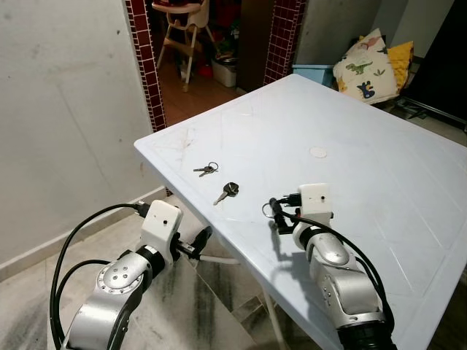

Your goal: Hang keys on a hook

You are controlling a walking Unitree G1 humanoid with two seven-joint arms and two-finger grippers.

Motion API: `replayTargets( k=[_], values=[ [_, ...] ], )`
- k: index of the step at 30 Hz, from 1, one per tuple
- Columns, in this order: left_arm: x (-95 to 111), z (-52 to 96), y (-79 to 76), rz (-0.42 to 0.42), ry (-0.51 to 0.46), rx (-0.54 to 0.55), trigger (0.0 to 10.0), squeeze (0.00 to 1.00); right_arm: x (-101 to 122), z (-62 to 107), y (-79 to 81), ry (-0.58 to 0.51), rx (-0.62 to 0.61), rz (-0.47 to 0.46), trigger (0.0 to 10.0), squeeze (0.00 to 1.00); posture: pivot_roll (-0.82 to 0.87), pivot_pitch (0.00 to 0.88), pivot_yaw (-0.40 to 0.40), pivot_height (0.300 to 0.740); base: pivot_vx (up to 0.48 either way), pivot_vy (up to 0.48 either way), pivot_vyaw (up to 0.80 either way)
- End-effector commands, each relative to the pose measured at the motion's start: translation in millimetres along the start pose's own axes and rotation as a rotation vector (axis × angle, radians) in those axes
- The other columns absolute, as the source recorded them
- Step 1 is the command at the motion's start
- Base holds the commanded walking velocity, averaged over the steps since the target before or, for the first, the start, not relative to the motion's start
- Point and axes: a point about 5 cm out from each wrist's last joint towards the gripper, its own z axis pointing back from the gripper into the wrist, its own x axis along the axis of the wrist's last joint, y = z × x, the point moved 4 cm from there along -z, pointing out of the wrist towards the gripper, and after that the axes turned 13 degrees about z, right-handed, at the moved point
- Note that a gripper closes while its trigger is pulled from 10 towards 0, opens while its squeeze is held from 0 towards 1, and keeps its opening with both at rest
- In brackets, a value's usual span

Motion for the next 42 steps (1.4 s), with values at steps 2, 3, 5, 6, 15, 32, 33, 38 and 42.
replayTargets(
  k=[2,3,5,6,15,32,33,38,42],
  values=[
    [7.3,-2.6,1.7,-0.001,-0.019,0.015,10.0,0.0,-2.2,-4.0,-5.3,0.026,-0.038,0.038,10.0,1.0,0.15,0.0,-0.043,0.74,0.0,0.0,0.0],
    [7.9,-3.3,1.1,0.001,-0.021,0.016,10.0,0.0,-5.1,-4.3,-6.9,0.04,-0.048,0.055,10.0,1.0,0.15,0.0,-0.043,0.74,0.0,0.0,0.0],
    [8.5,-3.9,-0.1,0.004,-0.024,0.014,10.0,0.0,-8.8,-4.3,-8.1,0.057,-0.053,0.08,10.0,1.0,0.15,0.0,-0.043,0.74,0.0,0.0,0.0],
    [7.9,-4.2,-1.5,0.007,-0.021,0.01,10.0,0.0,-11.2,-4.1,-7.5,0.07,-0.051,0.078,10.0,1.0,0.14,0.0,-0.042,0.74,0.0,0.0,0.0],
    [0.2,-9.6,-26.8,0.053,0.044,-0.129,10.0,0.0,-19.5,-3.8,-9.7,0.105,-0.08,0.102,10.0,1.0,0.14,0.0,-0.04,0.74,0.0,0.0,0.0],
    [-23.8,0.4,-36.9,0.027,0.186,-0.244,10.0,0.0,-21.6,-8.2,5.1,0.123,-0.005,0.096,10.0,1.0,0.15,0.0,-0.042,0.74,0.0,0.0,0.0],
    [-23.2,0.2,-36.5,0.027,0.184,-0.243,10.0,0.0,-21.7,-8.2,5.7,0.123,-0.001,0.099,10.0,1.0,0.15,0.0,-0.042,0.74,0.0,0.0,0.0],
    [-23.9,0.0,-36.8,0.025,0.185,-0.244,10.0,0.0,-30.9,-7.3,6.7,0.152,0.017,0.126,10.0,0.04,0.15,0.0,-0.046,0.74,0.0,0.0,0.0],
    [-24.2,-0.3,-37.1,0.022,0.185,-0.246,10.0,0.0,-37.2,-5.5,8.2,0.17,0.036,0.13,10.0,0.0,0.15,0.0,-0.045,0.74,0.0,0.0,0.0]
  ],
)
